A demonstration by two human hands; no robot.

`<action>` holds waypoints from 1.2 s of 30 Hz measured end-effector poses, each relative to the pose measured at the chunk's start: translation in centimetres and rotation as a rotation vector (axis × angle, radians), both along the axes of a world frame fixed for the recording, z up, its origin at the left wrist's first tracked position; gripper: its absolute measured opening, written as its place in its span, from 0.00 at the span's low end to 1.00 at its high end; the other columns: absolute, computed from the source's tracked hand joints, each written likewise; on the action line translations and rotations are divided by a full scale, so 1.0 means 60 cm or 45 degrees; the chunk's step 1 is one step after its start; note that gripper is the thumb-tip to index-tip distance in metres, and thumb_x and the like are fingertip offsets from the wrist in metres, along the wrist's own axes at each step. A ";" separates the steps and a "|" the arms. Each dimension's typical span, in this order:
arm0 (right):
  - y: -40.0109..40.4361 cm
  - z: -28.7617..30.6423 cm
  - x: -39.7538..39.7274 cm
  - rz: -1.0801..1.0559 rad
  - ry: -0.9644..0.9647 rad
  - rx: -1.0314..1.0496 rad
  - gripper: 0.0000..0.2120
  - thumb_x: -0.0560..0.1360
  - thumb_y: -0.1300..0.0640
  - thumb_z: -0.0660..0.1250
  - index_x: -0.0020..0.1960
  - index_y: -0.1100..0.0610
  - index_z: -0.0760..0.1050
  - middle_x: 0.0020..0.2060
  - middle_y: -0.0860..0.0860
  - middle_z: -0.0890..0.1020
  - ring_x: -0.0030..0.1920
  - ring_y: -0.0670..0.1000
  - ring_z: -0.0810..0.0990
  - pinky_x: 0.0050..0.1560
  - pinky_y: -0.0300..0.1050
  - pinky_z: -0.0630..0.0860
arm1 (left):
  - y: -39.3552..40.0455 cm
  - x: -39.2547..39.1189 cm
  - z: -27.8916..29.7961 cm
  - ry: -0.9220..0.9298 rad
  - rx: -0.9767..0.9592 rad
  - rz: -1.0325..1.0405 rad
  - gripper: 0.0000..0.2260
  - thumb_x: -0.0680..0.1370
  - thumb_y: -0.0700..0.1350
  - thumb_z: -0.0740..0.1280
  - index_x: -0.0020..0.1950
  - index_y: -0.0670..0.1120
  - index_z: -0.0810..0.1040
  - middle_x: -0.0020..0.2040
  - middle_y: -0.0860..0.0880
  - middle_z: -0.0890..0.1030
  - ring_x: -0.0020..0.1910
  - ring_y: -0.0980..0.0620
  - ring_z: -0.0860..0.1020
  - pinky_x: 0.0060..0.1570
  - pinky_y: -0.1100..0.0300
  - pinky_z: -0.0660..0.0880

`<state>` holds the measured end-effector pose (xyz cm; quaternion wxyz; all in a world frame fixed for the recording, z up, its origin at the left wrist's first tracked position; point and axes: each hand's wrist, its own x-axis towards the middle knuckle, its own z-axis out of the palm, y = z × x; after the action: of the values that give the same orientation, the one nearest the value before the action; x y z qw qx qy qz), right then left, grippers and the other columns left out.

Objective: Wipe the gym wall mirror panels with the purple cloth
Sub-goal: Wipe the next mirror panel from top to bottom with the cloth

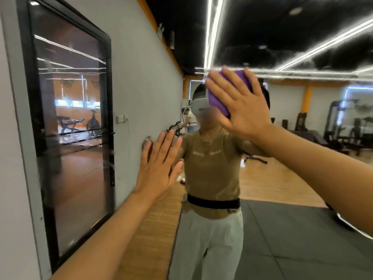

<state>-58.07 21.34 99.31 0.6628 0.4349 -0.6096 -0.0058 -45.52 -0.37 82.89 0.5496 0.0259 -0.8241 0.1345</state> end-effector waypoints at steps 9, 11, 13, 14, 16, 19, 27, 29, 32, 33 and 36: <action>0.012 -0.298 0.025 -0.049 0.007 0.478 0.31 0.82 0.42 0.56 0.82 0.50 0.57 0.81 0.48 0.57 0.81 0.53 0.54 0.80 0.59 0.45 | -0.010 0.005 -0.009 0.058 -0.016 -0.120 0.27 0.85 0.51 0.51 0.82 0.43 0.54 0.82 0.43 0.53 0.82 0.47 0.51 0.79 0.46 0.48; 0.024 -0.358 0.023 -0.105 0.002 0.559 0.32 0.81 0.41 0.57 0.82 0.49 0.55 0.82 0.47 0.56 0.81 0.52 0.53 0.80 0.57 0.41 | -0.014 0.009 -0.022 0.046 0.005 -0.127 0.27 0.85 0.51 0.52 0.82 0.43 0.53 0.83 0.44 0.53 0.82 0.46 0.51 0.79 0.45 0.49; 0.027 -0.380 0.024 -0.135 -0.004 0.553 0.33 0.81 0.41 0.57 0.82 0.49 0.55 0.82 0.46 0.55 0.81 0.51 0.53 0.80 0.56 0.40 | -0.017 0.014 -0.037 0.037 0.011 -0.130 0.27 0.85 0.50 0.52 0.82 0.43 0.52 0.83 0.44 0.52 0.82 0.46 0.50 0.79 0.43 0.51; 0.028 -0.379 0.025 -0.138 -0.010 0.565 0.32 0.81 0.41 0.57 0.82 0.49 0.55 0.82 0.46 0.55 0.81 0.51 0.53 0.80 0.56 0.41 | -0.017 0.017 -0.044 0.030 0.016 -0.135 0.27 0.85 0.50 0.53 0.83 0.44 0.52 0.83 0.44 0.52 0.82 0.46 0.49 0.78 0.41 0.52; 0.030 -0.359 0.023 -0.116 -0.005 0.658 0.31 0.82 0.42 0.55 0.82 0.49 0.56 0.81 0.46 0.57 0.81 0.50 0.53 0.80 0.56 0.41 | -0.019 0.021 -0.058 0.014 0.033 -0.151 0.28 0.84 0.50 0.54 0.83 0.44 0.53 0.83 0.44 0.53 0.82 0.44 0.51 0.78 0.40 0.53; 0.028 -0.286 0.024 -0.065 -0.015 0.640 0.28 0.84 0.43 0.52 0.81 0.49 0.59 0.80 0.47 0.59 0.81 0.50 0.55 0.80 0.56 0.43 | -0.022 0.024 -0.073 0.009 0.026 -0.148 0.28 0.84 0.51 0.55 0.82 0.44 0.56 0.82 0.44 0.55 0.81 0.43 0.54 0.77 0.41 0.55; -0.028 -0.091 0.045 -0.123 -0.141 0.066 0.29 0.85 0.41 0.49 0.82 0.53 0.58 0.80 0.51 0.60 0.81 0.54 0.55 0.78 0.62 0.53 | -0.012 0.019 -0.092 0.039 0.083 -0.142 0.27 0.84 0.51 0.54 0.82 0.45 0.55 0.82 0.45 0.52 0.81 0.44 0.54 0.78 0.43 0.53; -0.036 -0.120 0.046 -0.093 -0.184 -0.039 0.29 0.85 0.41 0.49 0.81 0.53 0.59 0.80 0.51 0.60 0.81 0.54 0.55 0.78 0.63 0.53 | -0.010 0.017 -0.103 0.043 0.110 -0.160 0.27 0.84 0.52 0.54 0.82 0.45 0.55 0.82 0.45 0.52 0.81 0.44 0.54 0.77 0.42 0.53; -0.041 -0.192 0.048 -0.049 -0.181 -0.073 0.29 0.85 0.42 0.50 0.81 0.54 0.60 0.80 0.52 0.60 0.81 0.55 0.56 0.78 0.63 0.52 | -0.005 0.011 -0.124 0.071 0.136 -0.171 0.27 0.84 0.52 0.55 0.82 0.45 0.57 0.82 0.44 0.56 0.81 0.43 0.55 0.78 0.43 0.52; -0.040 -0.221 0.047 -0.031 -0.170 -0.055 0.29 0.84 0.42 0.51 0.81 0.54 0.60 0.80 0.52 0.61 0.80 0.56 0.57 0.78 0.63 0.52 | -0.003 0.009 -0.135 0.078 0.136 -0.176 0.27 0.84 0.52 0.55 0.82 0.45 0.57 0.82 0.44 0.56 0.81 0.43 0.54 0.78 0.43 0.51; -0.031 -0.322 0.045 -0.020 -0.168 0.045 0.29 0.83 0.43 0.54 0.81 0.53 0.60 0.80 0.51 0.60 0.81 0.56 0.56 0.79 0.62 0.50 | 0.006 0.001 -0.170 0.104 0.153 -0.185 0.27 0.84 0.52 0.55 0.82 0.45 0.56 0.82 0.44 0.55 0.81 0.44 0.53 0.78 0.44 0.49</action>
<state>-55.36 19.49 79.99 0.6132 0.4412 -0.6552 0.0069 -45.46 -0.03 72.66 0.5884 0.0045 -0.8074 0.0435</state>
